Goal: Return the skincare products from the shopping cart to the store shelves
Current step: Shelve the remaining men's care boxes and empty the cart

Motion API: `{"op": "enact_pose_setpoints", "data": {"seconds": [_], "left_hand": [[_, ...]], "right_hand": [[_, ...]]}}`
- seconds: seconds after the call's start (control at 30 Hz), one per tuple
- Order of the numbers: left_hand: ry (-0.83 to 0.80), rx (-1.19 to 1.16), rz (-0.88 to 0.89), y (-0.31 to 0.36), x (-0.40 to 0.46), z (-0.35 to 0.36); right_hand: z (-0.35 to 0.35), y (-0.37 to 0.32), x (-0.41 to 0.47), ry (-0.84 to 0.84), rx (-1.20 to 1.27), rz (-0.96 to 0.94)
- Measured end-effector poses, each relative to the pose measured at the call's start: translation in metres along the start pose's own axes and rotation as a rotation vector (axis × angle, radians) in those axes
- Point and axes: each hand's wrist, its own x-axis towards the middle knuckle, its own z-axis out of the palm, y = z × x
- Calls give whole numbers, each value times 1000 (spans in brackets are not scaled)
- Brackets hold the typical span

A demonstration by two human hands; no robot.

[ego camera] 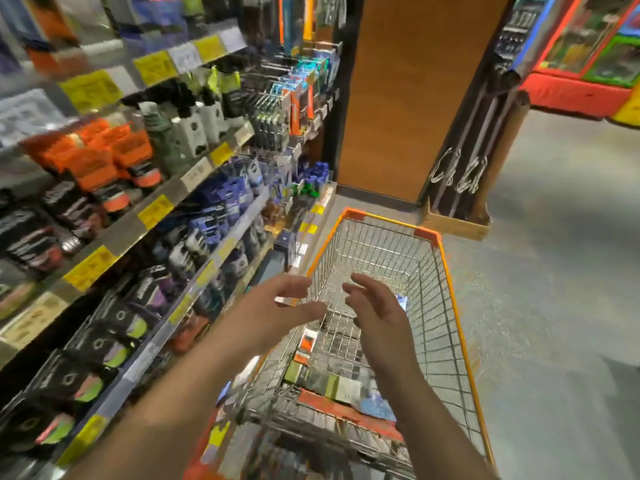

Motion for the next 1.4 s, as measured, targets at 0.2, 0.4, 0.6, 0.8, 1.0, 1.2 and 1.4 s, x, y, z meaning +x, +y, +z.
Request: {"op": "enact_pose_setpoints", "data": {"seconds": [0.2, 0.4, 0.6, 0.8, 1.0, 1.2, 1.4], "left_hand": [[5, -7, -54, 4, 55, 36], [-19, -16, -167, -34, 94, 58], [-38, 51, -322, -87, 126, 92], [-57, 157, -447, -135, 152, 123], [-76, 185, -519, -168, 178, 146], [-144, 244, -528, -184, 207, 163], [-116, 250, -596, -200, 238, 182]], "right_hand": [[-40, 43, 44, 24, 2, 96], [-54, 100, 75, 65, -20, 212], [-51, 183, 104, 30, -144, 334], [-43, 285, 132, -128, -398, 385], [-52, 362, 156, -253, -610, 378], [-90, 411, 235, -114, -1007, 224], [-114, 441, 322, -103, -1352, 118]]}}
